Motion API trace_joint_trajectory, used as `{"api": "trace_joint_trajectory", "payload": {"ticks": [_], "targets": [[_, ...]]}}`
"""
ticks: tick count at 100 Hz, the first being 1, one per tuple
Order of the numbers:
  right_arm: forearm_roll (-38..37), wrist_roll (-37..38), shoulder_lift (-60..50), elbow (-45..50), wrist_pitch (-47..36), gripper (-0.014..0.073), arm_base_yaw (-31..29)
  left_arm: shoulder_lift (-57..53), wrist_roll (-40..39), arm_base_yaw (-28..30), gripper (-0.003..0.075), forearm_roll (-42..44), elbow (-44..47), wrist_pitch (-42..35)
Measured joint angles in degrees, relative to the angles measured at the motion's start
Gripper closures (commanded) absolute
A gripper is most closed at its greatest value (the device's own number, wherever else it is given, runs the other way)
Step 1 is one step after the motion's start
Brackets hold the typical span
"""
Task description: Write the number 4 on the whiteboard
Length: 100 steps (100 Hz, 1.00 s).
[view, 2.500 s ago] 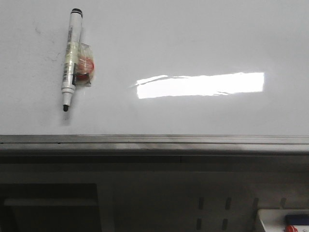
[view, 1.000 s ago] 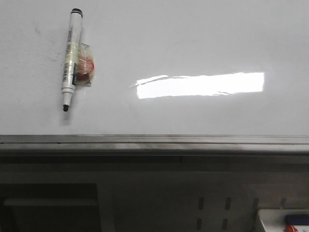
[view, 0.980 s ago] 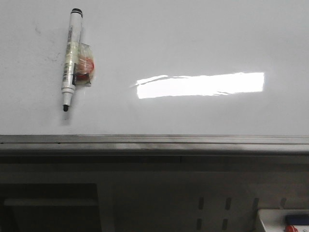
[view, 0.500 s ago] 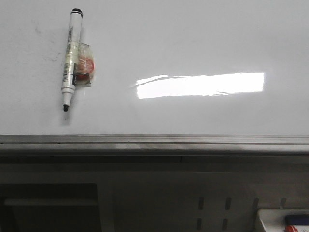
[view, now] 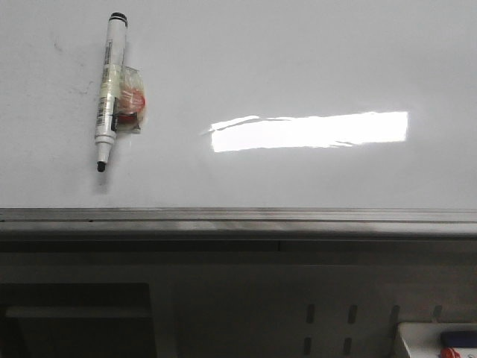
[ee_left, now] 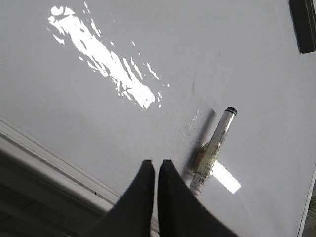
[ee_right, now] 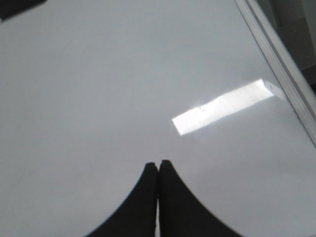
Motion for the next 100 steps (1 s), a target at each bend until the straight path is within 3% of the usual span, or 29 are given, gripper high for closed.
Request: {"api": "trace_joint_trajectory", "payload": {"ticks": [24,31,44,49,64,73,88,100], "targets": [[2.24,0.09,0.0,-3.28,4.7,0.0638,0.0,0.0,5.49,0.0,0.0731,1.09,-1.0,0.12],[-0.23,-0.11,0.0,-6.13,8.08,0.0638,0.0,0.53,6.35,0.0,0.0659,2.99,-3.23,0.33],[-4.71,-0.15,2.11,-11.9,13.09,0.0637,0.0,5.34,9.37,0.0,0.0383,8.34,-10.01,4.5],[-5.65,-0.25,3.86,-14.01,14.74,0.0637,0.0,8.25,12.6,0.0,0.0325,10.15,-12.88,7.31],[-7.47,-3.14,11.17,-20.8,20.52,0.0624,0.0,20.57,21.64,0.0,0.0349,14.84,-21.67,17.44],[-7.56,-7.29,15.91,-25.45,24.13,0.0527,0.0,29.13,23.66,0.0,0.0365,17.67,-26.53,22.51],[-7.56,-10.35,21.53,-32.11,27.43,0.0258,0.0,41.51,24.69,0.0,0.0367,20.7,-33.06,25.41],[-6.69,-10.72,23.75,-34.8,28.56,0.0198,0.4,48.77,25.04,-0.93,0.0367,21.31,-37.01,25.78]]}}
